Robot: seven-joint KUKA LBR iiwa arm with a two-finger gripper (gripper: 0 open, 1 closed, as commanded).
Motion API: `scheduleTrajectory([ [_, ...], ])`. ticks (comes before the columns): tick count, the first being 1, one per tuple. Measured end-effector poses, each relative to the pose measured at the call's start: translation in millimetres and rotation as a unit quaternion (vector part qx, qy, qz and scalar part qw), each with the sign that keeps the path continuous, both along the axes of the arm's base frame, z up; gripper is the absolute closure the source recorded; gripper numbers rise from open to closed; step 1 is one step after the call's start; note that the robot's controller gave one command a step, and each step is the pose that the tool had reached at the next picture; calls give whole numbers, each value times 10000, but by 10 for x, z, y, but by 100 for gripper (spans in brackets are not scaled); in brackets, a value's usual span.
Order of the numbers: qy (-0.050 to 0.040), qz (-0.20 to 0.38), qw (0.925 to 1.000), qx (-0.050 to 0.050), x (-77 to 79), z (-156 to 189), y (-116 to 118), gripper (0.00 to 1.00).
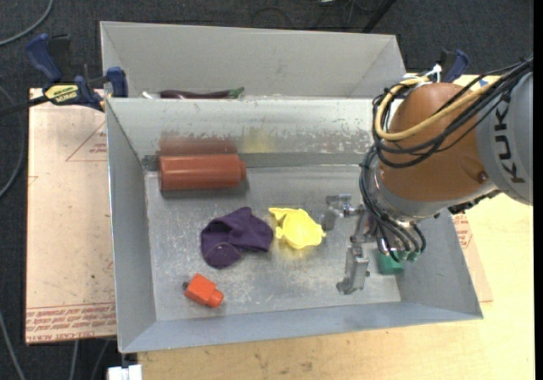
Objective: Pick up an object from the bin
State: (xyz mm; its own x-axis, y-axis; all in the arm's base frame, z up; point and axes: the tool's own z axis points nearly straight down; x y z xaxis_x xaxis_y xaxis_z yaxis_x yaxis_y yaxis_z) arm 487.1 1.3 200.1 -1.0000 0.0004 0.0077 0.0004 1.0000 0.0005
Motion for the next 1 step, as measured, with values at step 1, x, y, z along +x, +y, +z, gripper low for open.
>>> scheduleTrajectory([
  [1,-39,0,10000,0,17,38,0,0],
])
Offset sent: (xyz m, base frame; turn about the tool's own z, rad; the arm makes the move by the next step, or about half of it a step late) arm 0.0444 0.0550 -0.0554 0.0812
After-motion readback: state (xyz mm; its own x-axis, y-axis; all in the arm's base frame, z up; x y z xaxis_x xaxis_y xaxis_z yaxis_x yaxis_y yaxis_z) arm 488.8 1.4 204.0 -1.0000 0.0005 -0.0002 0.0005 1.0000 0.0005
